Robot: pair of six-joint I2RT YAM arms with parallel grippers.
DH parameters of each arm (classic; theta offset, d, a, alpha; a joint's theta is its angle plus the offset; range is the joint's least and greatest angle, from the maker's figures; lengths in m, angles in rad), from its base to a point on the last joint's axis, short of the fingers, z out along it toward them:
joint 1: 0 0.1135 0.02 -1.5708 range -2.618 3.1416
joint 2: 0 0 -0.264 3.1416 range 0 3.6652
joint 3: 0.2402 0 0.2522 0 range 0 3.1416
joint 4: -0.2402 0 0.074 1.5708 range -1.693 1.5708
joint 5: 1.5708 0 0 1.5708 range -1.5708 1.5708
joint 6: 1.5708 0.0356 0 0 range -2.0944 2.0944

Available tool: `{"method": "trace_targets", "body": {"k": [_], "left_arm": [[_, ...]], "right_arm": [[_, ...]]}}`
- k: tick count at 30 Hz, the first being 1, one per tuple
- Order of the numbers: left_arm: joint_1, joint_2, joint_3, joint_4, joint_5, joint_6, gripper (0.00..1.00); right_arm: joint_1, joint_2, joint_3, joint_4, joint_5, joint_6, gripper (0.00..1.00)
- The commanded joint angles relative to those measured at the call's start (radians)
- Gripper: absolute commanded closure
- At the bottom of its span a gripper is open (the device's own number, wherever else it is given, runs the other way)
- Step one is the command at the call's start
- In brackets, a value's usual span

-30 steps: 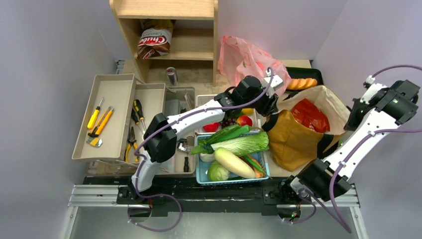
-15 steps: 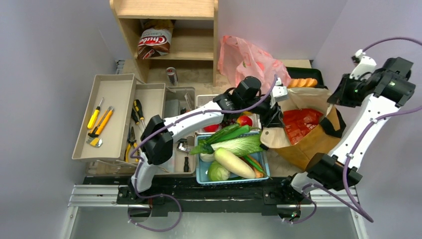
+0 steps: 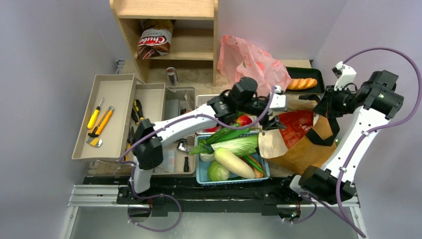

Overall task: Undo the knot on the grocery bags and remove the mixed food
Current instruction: Pick up the fake candies from the takeout bag.

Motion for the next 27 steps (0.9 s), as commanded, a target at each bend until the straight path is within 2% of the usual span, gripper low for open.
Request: {"method": "trace_targets", "body": {"k": [1, 4, 8, 13, 17, 21, 24, 27], "left_arm": [[-0.088, 0.190, 0.192, 0.003, -0.040, 0.059, 0.36], [-0.136, 0.258, 0.256, 0.079, -0.063, 0.056, 0.33], [-0.165, 0.285, 0.258, 0.146, 0.017, 0.041, 0.32], [-0.170, 0.268, 0.177, 0.170, 0.028, 0.012, 0.32], [-0.140, 0.184, 0.025, 0.263, -0.181, -0.099, 0.27], [-0.093, 0.091, -0.157, 0.381, -0.405, -0.171, 0.24], [-0.057, 0.079, -0.211, 0.370, -0.543, -0.295, 0.24], [-0.033, 0.123, -0.166, 0.275, -0.567, -0.427, 0.24]], "right_arm": [[0.051, 0.038, 0.007, 0.023, -0.192, 0.010, 1.00], [0.107, 0.070, 0.041, 0.024, -0.214, 0.045, 1.00], [0.163, 0.079, 0.074, 0.021, -0.189, 0.076, 1.00], [0.266, 0.022, 0.013, 0.018, -0.087, 0.031, 1.00], [0.285, -0.057, -0.024, 0.017, 0.070, -0.108, 1.00], [0.285, -0.165, -0.078, 0.020, 0.157, -0.197, 1.00], [0.285, -0.187, -0.091, 0.020, 0.191, -0.183, 1.00], [0.285, -0.193, -0.087, 0.021, 0.190, -0.172, 1.00]]}}
